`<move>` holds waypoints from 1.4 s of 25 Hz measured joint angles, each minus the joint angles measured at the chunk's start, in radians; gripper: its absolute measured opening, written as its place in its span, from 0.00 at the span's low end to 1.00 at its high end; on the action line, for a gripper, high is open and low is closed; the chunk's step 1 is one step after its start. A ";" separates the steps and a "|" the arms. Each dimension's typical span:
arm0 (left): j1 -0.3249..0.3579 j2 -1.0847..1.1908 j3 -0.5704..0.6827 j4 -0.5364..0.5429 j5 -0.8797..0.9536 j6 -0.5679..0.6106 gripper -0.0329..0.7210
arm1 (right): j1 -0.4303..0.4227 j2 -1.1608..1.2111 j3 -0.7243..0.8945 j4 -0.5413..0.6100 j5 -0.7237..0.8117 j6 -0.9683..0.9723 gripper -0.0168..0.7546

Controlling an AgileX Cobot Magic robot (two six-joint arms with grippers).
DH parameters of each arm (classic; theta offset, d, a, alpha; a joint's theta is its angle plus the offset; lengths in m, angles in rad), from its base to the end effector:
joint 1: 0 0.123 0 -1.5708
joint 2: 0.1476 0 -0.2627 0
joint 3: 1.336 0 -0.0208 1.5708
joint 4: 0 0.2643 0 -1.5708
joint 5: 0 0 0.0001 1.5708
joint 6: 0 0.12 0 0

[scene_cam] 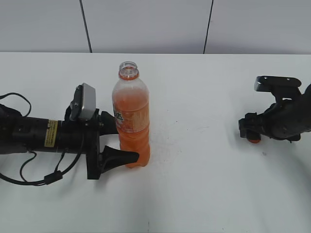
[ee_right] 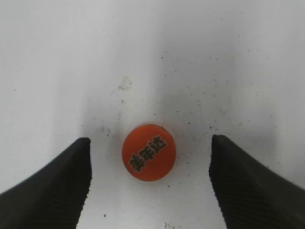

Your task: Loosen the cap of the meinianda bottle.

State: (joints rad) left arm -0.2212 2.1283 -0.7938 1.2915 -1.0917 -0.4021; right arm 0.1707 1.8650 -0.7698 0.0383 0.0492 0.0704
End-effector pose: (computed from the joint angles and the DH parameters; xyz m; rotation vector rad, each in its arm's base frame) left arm 0.2892 -0.1699 0.0359 1.2525 1.6376 -0.9349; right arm 0.3250 0.0562 0.0435 -0.0823 2.6302 0.0987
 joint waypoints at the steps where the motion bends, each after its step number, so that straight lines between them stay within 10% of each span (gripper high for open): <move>1: 0.015 0.000 0.001 0.021 0.000 -0.002 0.75 | 0.001 -0.009 0.000 0.000 0.005 0.000 0.77; 13: 0.278 -0.167 0.001 0.351 0.165 -0.237 0.81 | 0.001 -0.136 0.000 -0.016 0.042 -0.002 0.77; 19: 0.278 -0.319 -0.071 -0.001 0.602 -0.259 0.78 | 0.001 -0.193 -0.055 -0.118 0.036 -0.002 0.77; 24: 0.233 -0.329 -0.307 -0.293 1.316 -0.239 0.77 | 0.001 -0.202 -0.189 -0.158 0.097 -0.002 0.77; 31: 0.232 -0.329 -0.632 -1.045 1.874 0.445 0.76 | -0.047 -0.202 -0.496 -0.161 0.623 -0.044 0.77; 35: 0.230 -0.338 -0.749 -1.197 2.114 0.546 0.76 | -0.063 -0.202 -0.679 -0.160 0.956 -0.122 0.77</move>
State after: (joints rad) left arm 0.0090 1.7899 -1.5426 0.0948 1.0226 0.1435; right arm 0.1080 1.6628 -1.4490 -0.1213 1.0050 -0.0514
